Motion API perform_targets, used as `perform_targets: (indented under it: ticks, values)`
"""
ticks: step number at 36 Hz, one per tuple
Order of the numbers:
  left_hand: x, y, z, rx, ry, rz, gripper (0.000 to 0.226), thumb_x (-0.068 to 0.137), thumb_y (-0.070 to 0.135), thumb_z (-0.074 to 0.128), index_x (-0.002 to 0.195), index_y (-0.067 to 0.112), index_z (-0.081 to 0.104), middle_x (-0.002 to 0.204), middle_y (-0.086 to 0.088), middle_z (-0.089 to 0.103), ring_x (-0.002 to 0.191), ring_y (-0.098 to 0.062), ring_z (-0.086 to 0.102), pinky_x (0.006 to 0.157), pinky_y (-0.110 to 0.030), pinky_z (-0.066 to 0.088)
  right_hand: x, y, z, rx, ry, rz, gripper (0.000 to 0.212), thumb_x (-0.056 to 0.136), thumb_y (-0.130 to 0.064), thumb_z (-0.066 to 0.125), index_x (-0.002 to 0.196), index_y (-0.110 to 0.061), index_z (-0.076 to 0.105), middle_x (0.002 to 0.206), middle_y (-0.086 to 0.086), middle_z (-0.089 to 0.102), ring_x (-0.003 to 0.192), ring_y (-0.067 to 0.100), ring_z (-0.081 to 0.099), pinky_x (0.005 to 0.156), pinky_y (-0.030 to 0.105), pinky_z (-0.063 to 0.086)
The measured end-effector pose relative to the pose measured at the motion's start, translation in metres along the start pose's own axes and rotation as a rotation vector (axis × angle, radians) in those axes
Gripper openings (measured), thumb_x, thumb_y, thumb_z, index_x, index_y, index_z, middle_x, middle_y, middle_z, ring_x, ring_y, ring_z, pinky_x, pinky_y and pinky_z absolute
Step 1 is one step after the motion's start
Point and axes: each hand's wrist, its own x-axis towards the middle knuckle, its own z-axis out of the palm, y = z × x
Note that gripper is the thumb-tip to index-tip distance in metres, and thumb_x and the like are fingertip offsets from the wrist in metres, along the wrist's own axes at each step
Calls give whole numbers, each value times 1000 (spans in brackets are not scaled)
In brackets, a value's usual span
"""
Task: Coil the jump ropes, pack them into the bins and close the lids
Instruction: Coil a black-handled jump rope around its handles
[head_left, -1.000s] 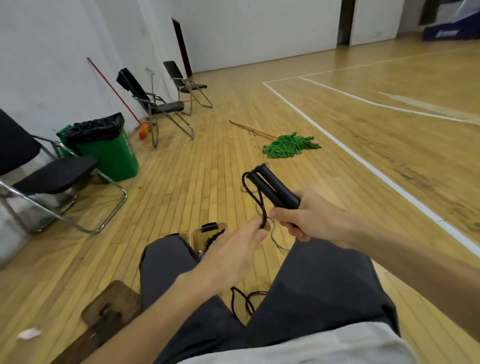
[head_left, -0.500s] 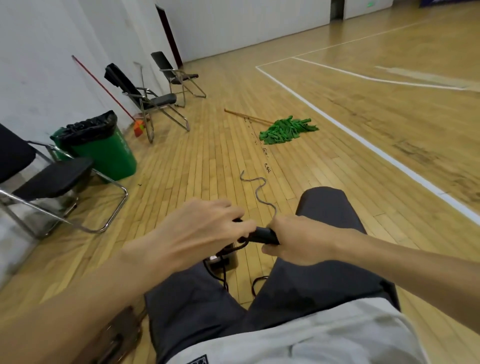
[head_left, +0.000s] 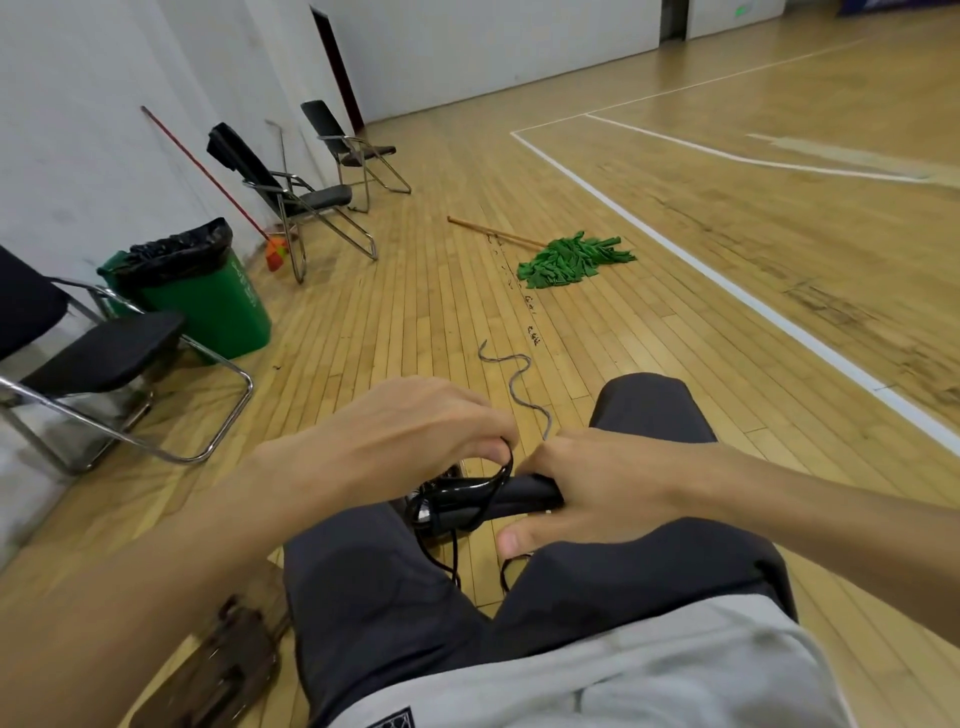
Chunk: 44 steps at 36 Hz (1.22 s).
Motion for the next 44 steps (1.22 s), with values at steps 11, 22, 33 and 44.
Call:
perform_targets:
  ticks: [11, 22, 33, 44]
  values:
    - [1, 11, -5, -153, -20, -93, 34, 104, 43, 33, 106, 28, 63, 89, 14, 58, 78, -4, 53, 68, -23, 44, 5, -7, 4, 245, 6, 110, 74, 86, -78, 26, 65, -13, 54, 57, 2, 39, 47, 10, 33, 56, 22, 35]
    - [1, -1, 1, -745, -50, -118, 23, 102, 30, 54, 101, 17, 73, 85, -5, 70, 77, -25, 64, 74, -44, 52, 4, -9, -3, 346, -23, 86, 68, 85, -78, 33, 66, -16, 55, 61, 2, 47, 56, 15, 41, 62, 24, 38]
    - [5, -15, 28, -1278, 184, -273, 30, 100, 20, 51, 78, 33, 67, 55, -3, 53, 39, -9, 43, 38, -20, 35, 7, -2, -24, 591, 126, -32, 70, 93, -75, 32, 74, -13, 60, 63, 9, 49, 54, 23, 37, 54, 30, 32]
    - [4, -2, 37, -1263, 178, -474, 30, 103, 32, 45, 108, 8, 63, 57, 1, 42, 48, -10, 36, 48, -22, 34, 11, 22, -36, 823, 310, 179, 73, 91, -76, 31, 84, -9, 59, 64, 4, 48, 51, 16, 40, 48, 26, 34]
